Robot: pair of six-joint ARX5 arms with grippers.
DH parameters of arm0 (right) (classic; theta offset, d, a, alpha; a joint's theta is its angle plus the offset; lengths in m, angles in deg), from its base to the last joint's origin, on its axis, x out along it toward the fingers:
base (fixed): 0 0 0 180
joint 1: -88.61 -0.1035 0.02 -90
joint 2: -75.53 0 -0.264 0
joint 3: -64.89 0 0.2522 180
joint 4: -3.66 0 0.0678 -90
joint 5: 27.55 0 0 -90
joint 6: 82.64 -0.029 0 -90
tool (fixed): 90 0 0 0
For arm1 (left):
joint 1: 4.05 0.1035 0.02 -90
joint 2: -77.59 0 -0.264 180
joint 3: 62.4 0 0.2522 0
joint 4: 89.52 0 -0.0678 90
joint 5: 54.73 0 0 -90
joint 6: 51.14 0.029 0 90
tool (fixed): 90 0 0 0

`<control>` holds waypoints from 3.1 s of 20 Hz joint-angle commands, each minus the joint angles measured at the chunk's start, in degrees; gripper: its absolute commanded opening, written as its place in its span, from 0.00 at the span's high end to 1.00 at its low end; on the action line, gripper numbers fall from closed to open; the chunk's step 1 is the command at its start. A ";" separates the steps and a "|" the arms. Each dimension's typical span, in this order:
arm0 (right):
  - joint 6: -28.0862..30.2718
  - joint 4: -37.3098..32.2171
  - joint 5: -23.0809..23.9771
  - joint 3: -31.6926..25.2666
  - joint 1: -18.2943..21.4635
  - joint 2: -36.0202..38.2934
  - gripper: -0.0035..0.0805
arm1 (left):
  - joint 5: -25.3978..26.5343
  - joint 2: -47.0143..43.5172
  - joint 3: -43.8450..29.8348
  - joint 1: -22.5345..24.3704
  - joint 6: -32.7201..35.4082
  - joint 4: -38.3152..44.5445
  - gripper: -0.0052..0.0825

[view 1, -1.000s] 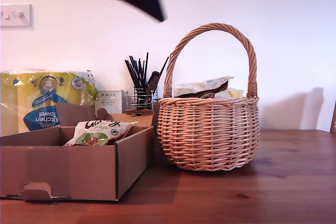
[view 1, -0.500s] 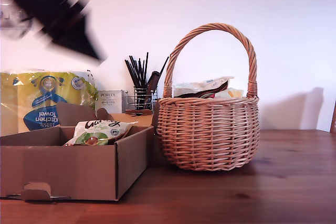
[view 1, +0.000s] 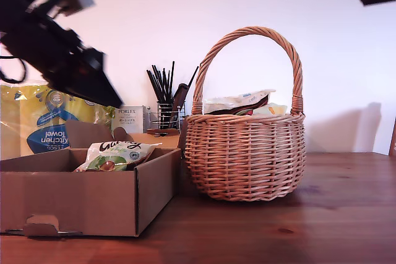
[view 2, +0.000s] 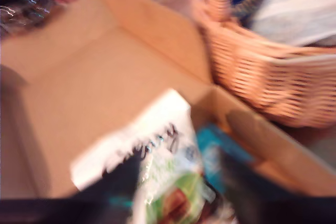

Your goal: Move the bags of Easter eggs from the cardboard box on the left into the woven basket on the right side.

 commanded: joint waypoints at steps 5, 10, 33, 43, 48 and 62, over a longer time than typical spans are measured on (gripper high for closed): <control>0.17 -0.37 0.00 0.31 -0.20 -0.26 0.97 | 10.75 7.72 0.00 -4.39 3.02 4.83 0.07; 0.17 -0.33 0.00 0.31 -0.20 -0.26 0.97 | 22.29 13.94 0.00 -7.23 2.38 11.30 0.07; 0.17 -0.39 0.00 0.31 -0.20 -0.26 0.97 | 27.95 19.26 0.46 -6.14 -9.44 11.37 0.68; 0.20 -0.55 0.02 0.31 -0.20 -0.24 0.97 | 25.31 5.86 2.62 -8.24 -9.57 -1.36 0.70; 0.17 -0.57 0.00 0.31 -0.20 -0.24 0.97 | 21.38 -3.54 2.62 -9.16 -11.06 -4.94 0.79; 0.17 -0.48 -0.02 0.31 -0.20 -0.24 0.97 | 11.23 -8.52 2.73 -13.62 -11.06 -0.39 0.97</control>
